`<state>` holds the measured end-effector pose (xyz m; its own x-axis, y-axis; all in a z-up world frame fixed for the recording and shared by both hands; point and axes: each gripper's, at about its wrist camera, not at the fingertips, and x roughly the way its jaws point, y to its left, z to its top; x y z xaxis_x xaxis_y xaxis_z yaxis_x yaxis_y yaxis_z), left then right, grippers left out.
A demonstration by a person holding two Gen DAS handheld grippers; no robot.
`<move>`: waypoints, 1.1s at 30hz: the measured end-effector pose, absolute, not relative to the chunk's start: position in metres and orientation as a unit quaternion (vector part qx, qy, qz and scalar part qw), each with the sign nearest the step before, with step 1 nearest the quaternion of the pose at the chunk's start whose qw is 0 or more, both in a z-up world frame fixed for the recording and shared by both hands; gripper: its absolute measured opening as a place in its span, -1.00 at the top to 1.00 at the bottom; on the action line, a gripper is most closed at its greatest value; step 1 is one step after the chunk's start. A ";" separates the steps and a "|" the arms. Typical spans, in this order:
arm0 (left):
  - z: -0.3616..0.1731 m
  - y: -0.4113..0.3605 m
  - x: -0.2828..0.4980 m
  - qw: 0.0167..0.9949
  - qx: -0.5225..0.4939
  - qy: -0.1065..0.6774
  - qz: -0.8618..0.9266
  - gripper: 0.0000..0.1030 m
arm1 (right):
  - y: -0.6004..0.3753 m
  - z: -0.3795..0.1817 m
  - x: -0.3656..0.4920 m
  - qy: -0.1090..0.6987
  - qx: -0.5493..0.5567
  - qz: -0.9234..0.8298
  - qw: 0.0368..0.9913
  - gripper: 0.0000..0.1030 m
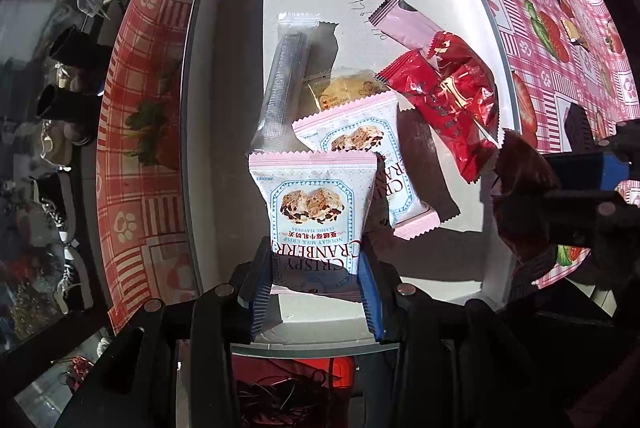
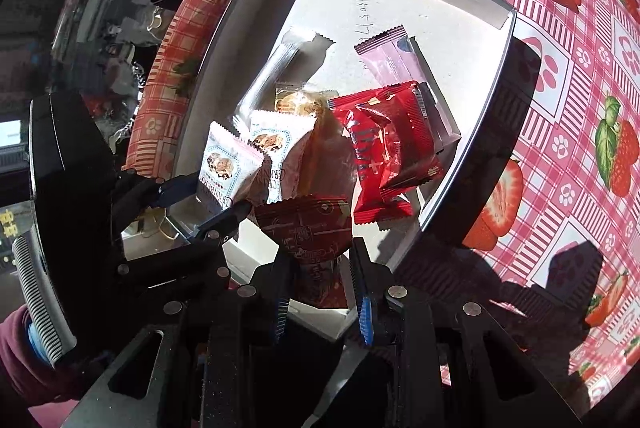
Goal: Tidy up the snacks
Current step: 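Open both tools to release the packets into the box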
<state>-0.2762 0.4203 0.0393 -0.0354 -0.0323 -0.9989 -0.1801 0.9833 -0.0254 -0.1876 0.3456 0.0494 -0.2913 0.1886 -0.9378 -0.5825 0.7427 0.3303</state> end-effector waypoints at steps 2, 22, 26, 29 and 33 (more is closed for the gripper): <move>0.040 0.418 -0.277 0.692 -0.075 0.716 0.055 0.16 | 0.344 0.050 -0.186 0.730 -0.131 0.331 0.583 0.43; 0.030 0.424 -0.293 0.687 -0.080 0.719 0.066 -0.04 | 0.349 0.036 -0.195 0.744 -0.157 0.321 0.564 0.36; 0.037 0.423 -0.290 0.698 -0.082 0.708 0.069 -0.48 | 0.347 0.039 -0.195 0.738 -0.156 0.319 0.574 -0.53; 0.039 0.420 -0.287 0.697 -0.072 0.710 0.071 -0.54 | 0.345 0.041 -0.194 0.732 -0.161 0.315 0.582 -0.53; 0.041 0.416 -0.284 0.699 -0.051 0.708 0.083 -0.63 | 0.341 0.043 -0.192 0.731 -0.165 0.308 0.586 -0.53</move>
